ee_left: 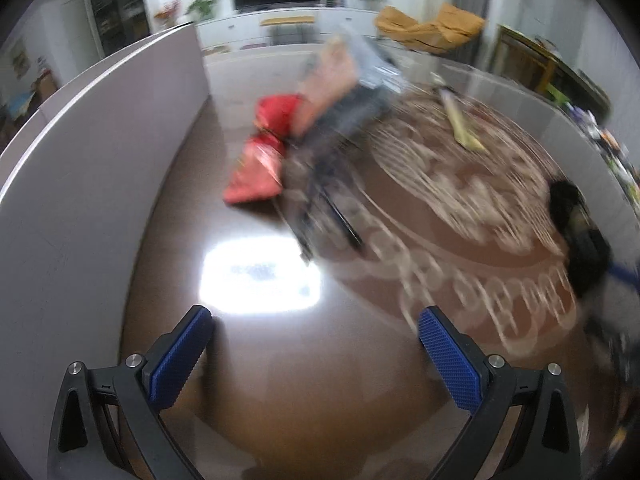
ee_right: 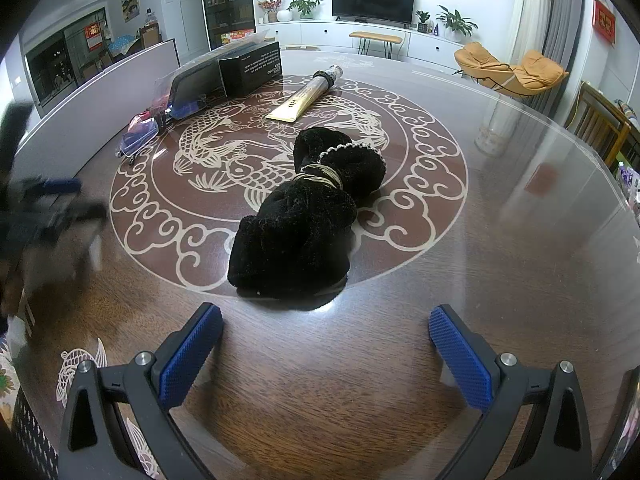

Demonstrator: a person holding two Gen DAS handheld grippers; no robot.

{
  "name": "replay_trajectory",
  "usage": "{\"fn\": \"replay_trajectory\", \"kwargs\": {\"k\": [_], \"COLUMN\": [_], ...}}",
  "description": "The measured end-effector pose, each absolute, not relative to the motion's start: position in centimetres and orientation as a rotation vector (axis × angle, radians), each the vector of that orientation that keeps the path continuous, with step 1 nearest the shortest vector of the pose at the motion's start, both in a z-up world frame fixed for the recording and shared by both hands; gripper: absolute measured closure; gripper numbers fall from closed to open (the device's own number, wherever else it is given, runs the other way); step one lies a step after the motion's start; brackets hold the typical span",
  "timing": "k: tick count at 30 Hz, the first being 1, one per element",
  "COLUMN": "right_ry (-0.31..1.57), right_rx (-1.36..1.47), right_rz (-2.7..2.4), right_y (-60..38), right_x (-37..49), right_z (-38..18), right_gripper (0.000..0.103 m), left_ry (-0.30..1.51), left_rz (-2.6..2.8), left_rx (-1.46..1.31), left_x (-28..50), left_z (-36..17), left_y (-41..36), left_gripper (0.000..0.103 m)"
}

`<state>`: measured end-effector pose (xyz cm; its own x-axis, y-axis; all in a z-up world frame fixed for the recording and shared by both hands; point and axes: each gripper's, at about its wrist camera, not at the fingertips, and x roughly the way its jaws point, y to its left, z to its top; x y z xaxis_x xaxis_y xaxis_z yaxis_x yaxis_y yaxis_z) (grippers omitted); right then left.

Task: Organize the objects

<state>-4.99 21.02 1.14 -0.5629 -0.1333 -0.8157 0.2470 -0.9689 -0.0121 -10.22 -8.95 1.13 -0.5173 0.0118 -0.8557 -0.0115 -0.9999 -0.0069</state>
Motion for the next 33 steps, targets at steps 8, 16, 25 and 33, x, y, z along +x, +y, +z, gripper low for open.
{"fn": "replay_trajectory", "kwargs": {"k": [8, 16, 25, 33], "right_ry": [0.184, 0.183, 0.183, 0.179], "right_rx": [1.339, 1.338, 1.338, 1.341], "right_rz": [-2.595, -2.595, -2.595, -2.6], "right_y": [21.0, 21.0, 21.0, 21.1], "right_x": [-5.0, -5.0, -5.0, -5.0], "right_z": [1.1, 1.2, 1.2, 1.1], "right_gripper": [0.0, 0.0, 0.0, 0.0], "left_ry": [0.033, 0.053, 0.13, 0.075], "left_rz": [2.759, 2.719, 2.693, 2.697], "left_rx": [-1.43, -1.377, -1.403, -1.414], "left_x": [-15.2, -8.9, -2.1, -4.0], "left_z": [1.7, 2.1, 1.7, 1.2], "left_y": [-8.2, -5.3, -3.6, -3.8], "left_gripper": [0.042, 0.073, 0.01, 0.0]}}
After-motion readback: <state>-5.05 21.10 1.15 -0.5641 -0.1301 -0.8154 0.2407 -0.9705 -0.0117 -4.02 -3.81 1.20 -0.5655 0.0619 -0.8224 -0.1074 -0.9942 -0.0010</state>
